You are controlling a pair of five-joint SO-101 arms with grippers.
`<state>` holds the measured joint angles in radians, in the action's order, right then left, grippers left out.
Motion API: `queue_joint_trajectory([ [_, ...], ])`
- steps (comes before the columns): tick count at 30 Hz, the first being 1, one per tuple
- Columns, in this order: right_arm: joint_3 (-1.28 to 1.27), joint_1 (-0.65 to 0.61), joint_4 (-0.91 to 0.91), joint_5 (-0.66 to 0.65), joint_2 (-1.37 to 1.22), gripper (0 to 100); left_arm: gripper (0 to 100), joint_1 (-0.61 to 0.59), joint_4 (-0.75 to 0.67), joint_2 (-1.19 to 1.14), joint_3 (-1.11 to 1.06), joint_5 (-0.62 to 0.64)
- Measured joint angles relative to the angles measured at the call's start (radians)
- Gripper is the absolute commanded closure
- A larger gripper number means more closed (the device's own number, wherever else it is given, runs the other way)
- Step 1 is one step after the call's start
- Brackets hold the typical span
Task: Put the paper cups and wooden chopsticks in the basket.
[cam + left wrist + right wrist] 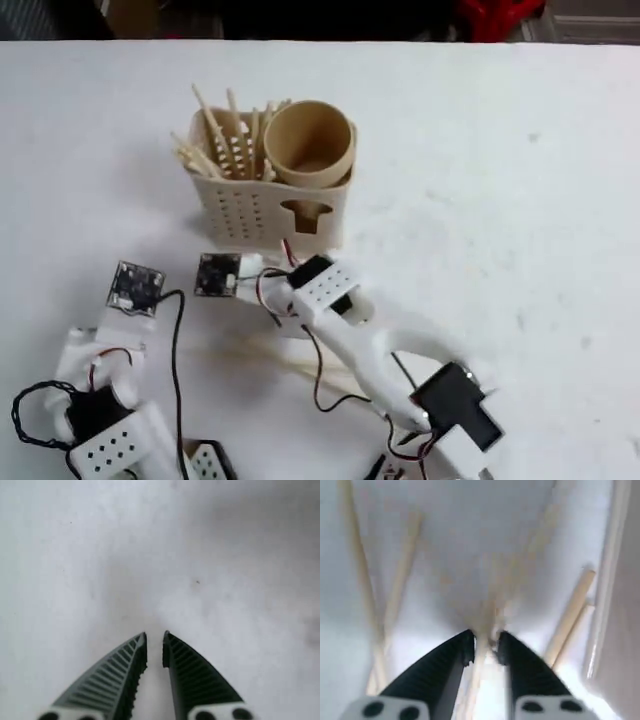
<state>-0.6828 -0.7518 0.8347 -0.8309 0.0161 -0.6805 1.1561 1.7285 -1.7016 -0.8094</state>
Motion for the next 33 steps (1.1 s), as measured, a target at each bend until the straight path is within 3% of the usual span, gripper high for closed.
queue_joint_trajectory([
  [12,0.054,0.0,0.094,0.166,0.015,98.2,92,0.0,0.0,0.0,0.0,0.0],
  [24,0.21,0.0,0.321,0.354,0.471,98.3,92,0.0,0.0,0.0,0.0,0.0],
  [33,0.591,0.0,0.31,0.503,0.566,98.3,92,0.0,0.0,0.0,0.0,0.0],
])
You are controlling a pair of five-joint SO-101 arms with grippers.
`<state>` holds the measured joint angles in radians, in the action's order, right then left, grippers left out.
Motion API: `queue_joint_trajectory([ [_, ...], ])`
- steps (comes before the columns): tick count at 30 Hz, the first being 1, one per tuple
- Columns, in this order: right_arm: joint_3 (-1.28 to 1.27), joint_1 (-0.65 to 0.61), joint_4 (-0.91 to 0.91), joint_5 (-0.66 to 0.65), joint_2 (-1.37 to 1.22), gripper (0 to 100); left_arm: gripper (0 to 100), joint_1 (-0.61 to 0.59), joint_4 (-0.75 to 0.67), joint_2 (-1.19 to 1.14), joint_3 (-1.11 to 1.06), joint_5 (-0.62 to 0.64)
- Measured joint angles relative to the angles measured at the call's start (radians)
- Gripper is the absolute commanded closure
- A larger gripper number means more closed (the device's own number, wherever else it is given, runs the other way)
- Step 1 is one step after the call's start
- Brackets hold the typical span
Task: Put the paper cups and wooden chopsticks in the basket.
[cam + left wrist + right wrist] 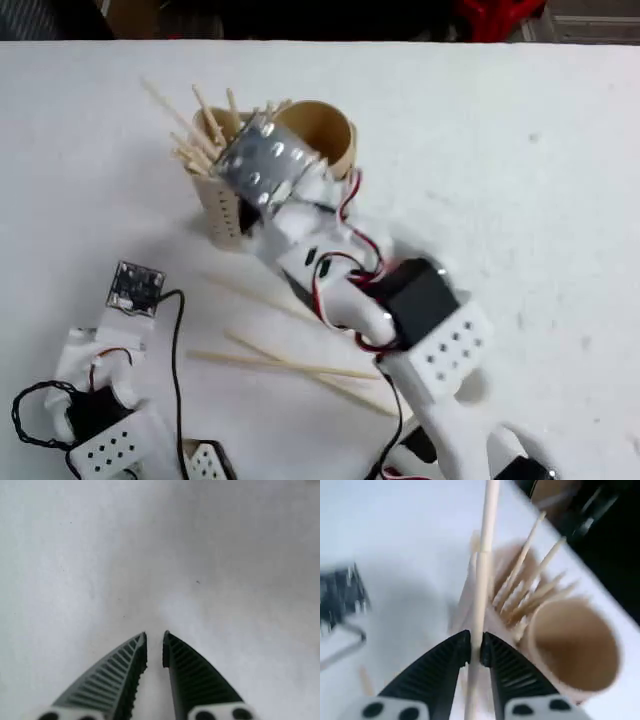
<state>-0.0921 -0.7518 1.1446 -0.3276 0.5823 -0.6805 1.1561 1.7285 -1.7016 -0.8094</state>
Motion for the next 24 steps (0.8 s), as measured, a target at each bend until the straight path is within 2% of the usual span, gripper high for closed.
queue_joint_trajectory([
  [7,0.35,0.0,-0.183,0.074,-0.227,98.1,92,0.0,0.0,0.0,0.0,0.0],
  [13,0.517,0.0,-0.4,0.075,-0.446,98.1,92,0.0,0.0,0.0,0.0,0.0],
  [20,0.572,0.0,-0.496,0.075,-0.528,98.1,92,0.0,0.0,0.0,0.0,0.0],
  [24,0.493,0.0,-0.545,0.075,-0.528,98.1,92,0.0,0.0,0.0,0.0,0.0],
])
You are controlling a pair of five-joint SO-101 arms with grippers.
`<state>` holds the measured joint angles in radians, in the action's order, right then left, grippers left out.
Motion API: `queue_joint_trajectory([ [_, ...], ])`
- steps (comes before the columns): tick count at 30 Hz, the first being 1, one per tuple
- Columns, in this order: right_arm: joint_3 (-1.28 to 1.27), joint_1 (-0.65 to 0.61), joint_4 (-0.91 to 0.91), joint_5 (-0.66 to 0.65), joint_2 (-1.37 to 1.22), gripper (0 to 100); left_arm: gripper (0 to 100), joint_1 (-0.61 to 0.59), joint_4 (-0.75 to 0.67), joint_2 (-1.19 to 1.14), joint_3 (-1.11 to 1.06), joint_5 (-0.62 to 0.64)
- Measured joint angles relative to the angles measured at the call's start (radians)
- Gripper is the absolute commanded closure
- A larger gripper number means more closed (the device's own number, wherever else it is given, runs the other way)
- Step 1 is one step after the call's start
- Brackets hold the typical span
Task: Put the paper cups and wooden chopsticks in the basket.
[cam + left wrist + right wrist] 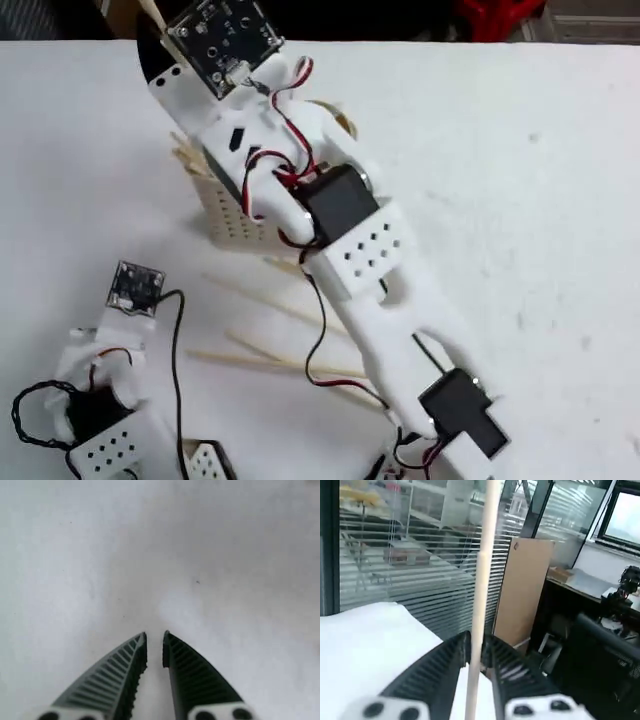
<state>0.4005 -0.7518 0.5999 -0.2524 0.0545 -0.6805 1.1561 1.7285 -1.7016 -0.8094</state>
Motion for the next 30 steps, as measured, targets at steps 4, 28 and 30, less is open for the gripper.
queue_joint_trajectory([
  [4,-0.216,-0.003,-0.14,0.0,0.041,98.2,92,0.0,0.0,0.0,0.0,0.0],
  [28,-0.783,0.038,0.238,0.0,0.687,86.5,92,0.0,0.0,0.0,0.0,0.0],
  [30,-0.783,0.041,0.419,-0.034,0.73,84.6,92,0.0,0.0,0.0,0.0,0.0],
])
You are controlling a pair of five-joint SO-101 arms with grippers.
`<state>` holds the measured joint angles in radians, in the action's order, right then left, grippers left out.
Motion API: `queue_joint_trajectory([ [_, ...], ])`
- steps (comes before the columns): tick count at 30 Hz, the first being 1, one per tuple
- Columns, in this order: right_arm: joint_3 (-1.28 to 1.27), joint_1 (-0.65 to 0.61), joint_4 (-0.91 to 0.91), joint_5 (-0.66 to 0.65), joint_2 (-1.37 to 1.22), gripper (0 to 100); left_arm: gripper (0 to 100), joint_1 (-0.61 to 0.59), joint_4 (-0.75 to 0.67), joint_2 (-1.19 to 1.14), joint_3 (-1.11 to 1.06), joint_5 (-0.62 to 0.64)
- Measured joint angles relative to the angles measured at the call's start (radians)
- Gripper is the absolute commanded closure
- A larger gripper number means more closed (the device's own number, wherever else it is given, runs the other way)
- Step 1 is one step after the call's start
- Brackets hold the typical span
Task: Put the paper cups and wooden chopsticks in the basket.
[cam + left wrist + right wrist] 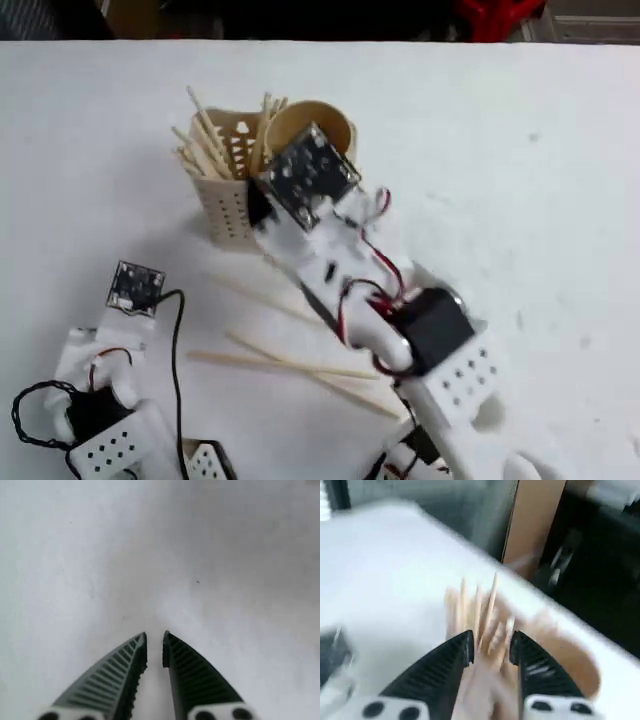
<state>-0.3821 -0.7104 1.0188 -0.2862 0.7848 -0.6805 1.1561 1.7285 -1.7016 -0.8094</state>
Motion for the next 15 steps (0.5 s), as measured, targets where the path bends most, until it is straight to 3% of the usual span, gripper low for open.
queue_joint_trajectory([
  [4,-0.046,-0.051,0.338,-0.152,0.026,82.6,92,0.0,0.0,0.0,0.0,0.0],
  [6,-0.12,-0.072,0.399,-0.184,0.026,82.6,92,0.0,0.0,0.0,0.0,0.0],
  [10,-0.336,-0.155,0.359,-0.232,0.025,82.6,92,0.0,0.0,0.0,0.0,0.0],
  [15,-0.629,-0.222,0.163,-0.247,0.025,82.6,92,0.0,0.0,0.0,0.0,0.0],
])
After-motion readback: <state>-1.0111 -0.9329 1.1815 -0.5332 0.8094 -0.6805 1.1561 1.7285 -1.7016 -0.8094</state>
